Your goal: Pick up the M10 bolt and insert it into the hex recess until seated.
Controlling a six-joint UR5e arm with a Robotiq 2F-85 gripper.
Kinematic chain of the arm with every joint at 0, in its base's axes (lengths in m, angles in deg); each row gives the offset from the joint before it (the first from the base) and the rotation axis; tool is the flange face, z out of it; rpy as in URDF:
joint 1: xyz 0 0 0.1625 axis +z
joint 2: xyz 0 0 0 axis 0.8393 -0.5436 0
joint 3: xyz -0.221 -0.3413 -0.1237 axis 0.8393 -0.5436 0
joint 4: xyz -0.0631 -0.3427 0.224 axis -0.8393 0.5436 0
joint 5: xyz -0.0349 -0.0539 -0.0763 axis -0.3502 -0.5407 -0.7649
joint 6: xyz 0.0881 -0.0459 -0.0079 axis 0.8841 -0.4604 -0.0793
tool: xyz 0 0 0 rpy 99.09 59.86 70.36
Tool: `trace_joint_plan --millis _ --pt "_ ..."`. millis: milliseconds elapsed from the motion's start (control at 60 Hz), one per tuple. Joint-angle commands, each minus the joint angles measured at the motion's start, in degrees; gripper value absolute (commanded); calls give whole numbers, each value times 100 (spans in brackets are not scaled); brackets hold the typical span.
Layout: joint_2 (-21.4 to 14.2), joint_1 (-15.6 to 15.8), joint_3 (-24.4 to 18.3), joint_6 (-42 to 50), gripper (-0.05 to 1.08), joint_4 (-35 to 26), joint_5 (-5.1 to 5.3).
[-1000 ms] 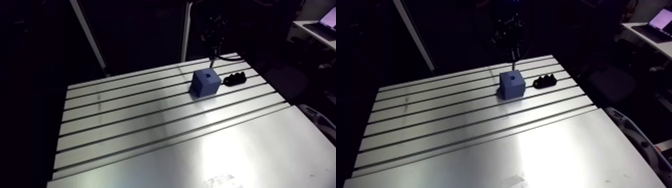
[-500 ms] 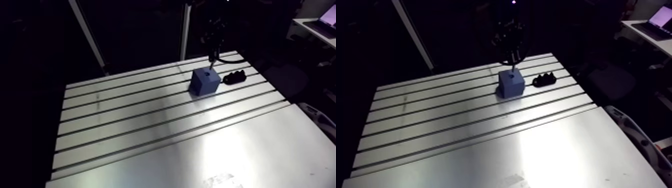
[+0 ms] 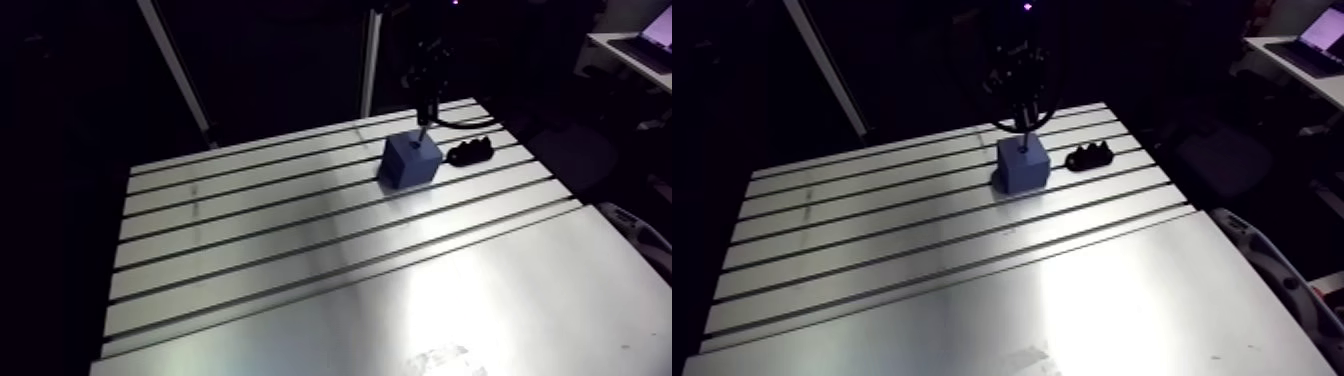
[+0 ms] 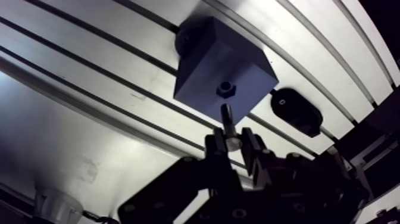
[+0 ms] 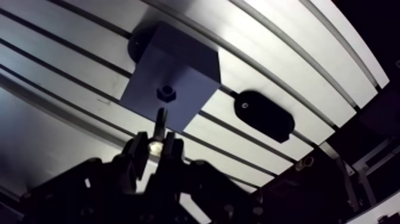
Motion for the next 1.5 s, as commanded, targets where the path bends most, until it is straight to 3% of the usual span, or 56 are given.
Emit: trace_joint_plan --millis 17,1500 --pt "4 7 14 0 103 5 -3" --pt "144 25 -56 1 102 66 15"
